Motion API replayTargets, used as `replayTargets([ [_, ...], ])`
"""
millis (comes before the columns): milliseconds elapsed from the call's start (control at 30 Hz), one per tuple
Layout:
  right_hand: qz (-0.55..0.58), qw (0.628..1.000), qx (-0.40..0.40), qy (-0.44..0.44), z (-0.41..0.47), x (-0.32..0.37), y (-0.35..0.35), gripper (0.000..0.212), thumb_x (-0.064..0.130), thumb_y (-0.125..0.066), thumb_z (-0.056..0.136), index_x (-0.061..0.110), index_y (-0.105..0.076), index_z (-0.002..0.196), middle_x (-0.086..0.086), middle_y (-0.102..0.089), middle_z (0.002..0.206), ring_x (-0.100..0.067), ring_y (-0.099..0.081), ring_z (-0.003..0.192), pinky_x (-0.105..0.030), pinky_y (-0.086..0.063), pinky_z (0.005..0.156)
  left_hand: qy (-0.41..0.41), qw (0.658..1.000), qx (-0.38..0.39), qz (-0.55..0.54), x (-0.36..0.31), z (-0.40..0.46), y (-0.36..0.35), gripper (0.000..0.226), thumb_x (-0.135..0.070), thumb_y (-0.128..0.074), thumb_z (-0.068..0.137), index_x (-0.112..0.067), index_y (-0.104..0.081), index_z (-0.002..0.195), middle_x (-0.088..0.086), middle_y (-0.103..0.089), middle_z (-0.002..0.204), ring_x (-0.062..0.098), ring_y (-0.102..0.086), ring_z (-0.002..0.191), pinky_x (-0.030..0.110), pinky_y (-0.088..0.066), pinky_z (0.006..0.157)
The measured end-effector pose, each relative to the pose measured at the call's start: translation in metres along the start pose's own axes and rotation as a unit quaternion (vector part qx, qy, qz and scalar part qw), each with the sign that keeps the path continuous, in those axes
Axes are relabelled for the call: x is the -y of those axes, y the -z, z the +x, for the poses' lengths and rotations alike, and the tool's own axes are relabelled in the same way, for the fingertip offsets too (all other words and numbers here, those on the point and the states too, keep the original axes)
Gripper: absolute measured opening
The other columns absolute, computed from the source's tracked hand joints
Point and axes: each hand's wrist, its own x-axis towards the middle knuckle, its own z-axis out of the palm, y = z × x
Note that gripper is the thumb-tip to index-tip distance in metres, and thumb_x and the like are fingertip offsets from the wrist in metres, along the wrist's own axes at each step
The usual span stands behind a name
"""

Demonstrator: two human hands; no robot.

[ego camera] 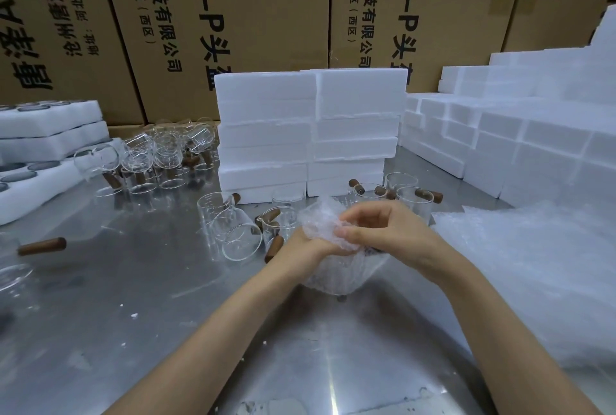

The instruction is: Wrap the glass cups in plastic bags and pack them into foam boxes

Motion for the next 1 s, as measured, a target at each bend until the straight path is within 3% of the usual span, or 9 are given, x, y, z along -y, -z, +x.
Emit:
replayTargets([
  [100,-0.030,0.999,-0.012,0.007,0.002,-0.002,0.003,0.011,0.007,-0.070,0.081,0.017,-0.070,0.078,0.007,-0.066,0.067,-0.001,-0.060,0.063,-0.016,-0.046,0.057,-0.003,0.999,0.041,0.000,0.001,0.000,0.004,0.038,-0.006,-0.072,0.068,-0.008,-0.067,0.106,0.012,-0.070,0.108,0.019,-0.064,0.104,0.032,-0.049,0.092],
  [167,-0.120,0.992,-0.032,0.024,0.003,-0.005,0.001,0.019,0.005,-0.070,0.080,0.022,-0.066,0.074,0.006,-0.064,0.068,-0.002,-0.058,0.064,-0.023,-0.049,0.062,0.015,0.997,0.074,-0.022,-0.006,0.002,0.008,0.049,-0.017,-0.070,0.056,-0.009,-0.062,0.103,0.010,-0.068,0.101,0.021,-0.063,0.098,0.035,-0.045,0.090],
  [233,-0.197,0.979,-0.040,0.040,0.004,-0.007,-0.004,0.024,0.007,-0.071,0.077,0.028,-0.064,0.070,0.003,-0.067,0.075,-0.005,-0.060,0.071,-0.028,-0.050,0.076,0.023,0.997,0.039,-0.056,-0.016,0.004,0.012,0.046,-0.030,-0.069,0.048,-0.014,-0.057,0.090,0.002,-0.062,0.085,0.017,-0.058,0.083,0.032,-0.043,0.079],
  [333,-0.255,0.964,-0.041,0.057,0.005,-0.008,-0.007,0.026,0.016,-0.074,0.075,0.035,-0.063,0.063,0.013,-0.068,0.072,0.003,-0.062,0.074,-0.018,-0.049,0.078,-0.109,0.987,-0.077,0.091,-0.022,0.003,0.017,0.025,-0.048,-0.056,0.065,-0.023,-0.059,0.061,-0.001,-0.056,0.067,0.015,-0.052,0.070,0.036,-0.038,0.069],
  [433,-0.309,0.949,-0.039,0.052,0.004,-0.010,-0.007,0.025,0.027,-0.070,0.076,0.038,-0.060,0.057,0.016,-0.064,0.063,0.008,-0.057,0.071,-0.016,-0.045,0.073,-0.195,0.955,-0.098,0.200,-0.021,-0.007,0.017,0.046,-0.050,-0.042,0.076,-0.017,-0.060,0.050,0.009,-0.057,0.056,0.024,-0.052,0.058,0.039,-0.040,0.061],
  [567,-0.258,0.964,-0.056,0.011,0.004,-0.010,-0.008,0.029,0.039,-0.047,0.072,0.022,-0.065,0.056,0.001,-0.055,0.057,-0.007,-0.049,0.061,-0.036,-0.043,0.063,-0.283,0.908,-0.068,0.303,-0.017,-0.011,0.018,0.047,-0.040,-0.037,0.080,-0.011,-0.060,0.052,0.004,-0.057,0.051,0.025,-0.055,0.053,0.040,-0.043,0.056],
  [667,-0.166,0.978,-0.125,0.021,0.006,-0.010,-0.008,0.038,0.035,-0.038,0.076,0.023,-0.072,0.061,0.010,-0.070,0.069,-0.006,-0.064,0.074,-0.030,-0.050,0.071,-0.310,0.884,-0.052,0.347,-0.016,-0.013,0.017,0.048,-0.038,-0.034,0.080,-0.004,-0.059,0.057,0.006,-0.057,0.055,0.030,-0.054,0.056,0.043,-0.044,0.055],
  [767,-0.065,0.980,-0.183,0.052,0.007,-0.011,-0.006,0.043,0.031,-0.035,0.083,0.021,-0.073,0.067,0.004,-0.073,0.071,-0.008,-0.069,0.076,-0.029,-0.052,0.076,-0.315,0.873,-0.037,0.371,-0.015,-0.015,0.014,0.046,-0.037,-0.033,0.079,-0.005,-0.061,0.062,0.005,-0.059,0.060,0.027,-0.055,0.059,0.042,-0.045,0.056],
  [1000,-0.238,0.967,-0.092,0.012,0.003,-0.011,-0.011,0.052,0.035,-0.025,0.080,0.025,-0.075,0.070,0.016,-0.072,0.075,0.002,-0.062,0.081,-0.024,-0.045,0.082,-0.303,0.813,0.040,0.496,-0.008,-0.011,0.010,0.050,-0.041,-0.027,0.083,-0.009,-0.051,0.053,0.012,-0.050,0.053,0.030,-0.045,0.055,0.041,-0.041,0.072],
])
